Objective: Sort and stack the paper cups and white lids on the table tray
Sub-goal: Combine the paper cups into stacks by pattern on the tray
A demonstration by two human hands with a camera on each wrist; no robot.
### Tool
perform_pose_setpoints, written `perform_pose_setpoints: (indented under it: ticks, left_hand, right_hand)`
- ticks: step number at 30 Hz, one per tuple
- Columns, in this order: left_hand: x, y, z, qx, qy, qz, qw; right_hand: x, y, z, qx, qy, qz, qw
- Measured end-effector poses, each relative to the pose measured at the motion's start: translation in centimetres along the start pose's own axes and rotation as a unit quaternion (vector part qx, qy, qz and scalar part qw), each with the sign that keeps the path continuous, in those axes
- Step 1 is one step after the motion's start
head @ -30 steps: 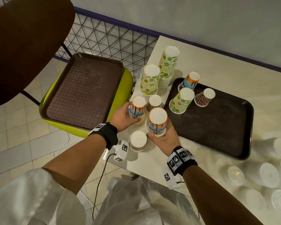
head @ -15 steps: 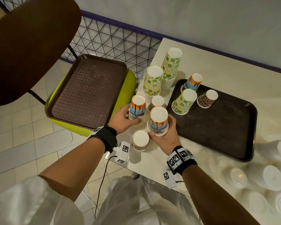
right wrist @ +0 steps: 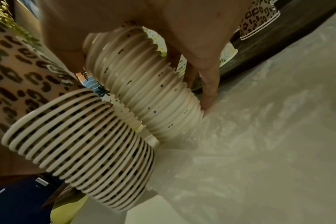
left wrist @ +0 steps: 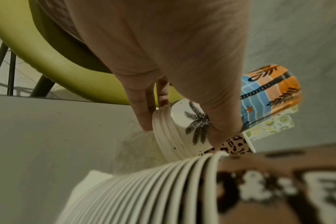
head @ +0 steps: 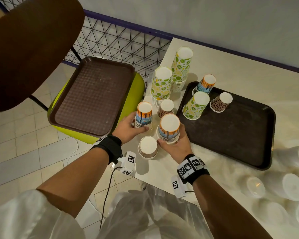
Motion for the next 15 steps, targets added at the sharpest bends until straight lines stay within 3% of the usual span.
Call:
perform_pose_setpoints:
  ticks: [15]
  left_hand:
    - [1.2, -1.1, -1.1, 0.005, 0.024, -0.035, 0.999]
  right_hand:
    - [0.2, -1.8, -1.3, 0.031, -0.003, 0.016, 0.999]
Point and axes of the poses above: each hand's wrist, its own z-axis towards the middle knuckle, its own y-axis out of the palm, x = y × z, the point moved 2 cm from there along z, towards the middle knuckle, and after that the axes turned 8 degrees about -x, right-handed, at the moved point
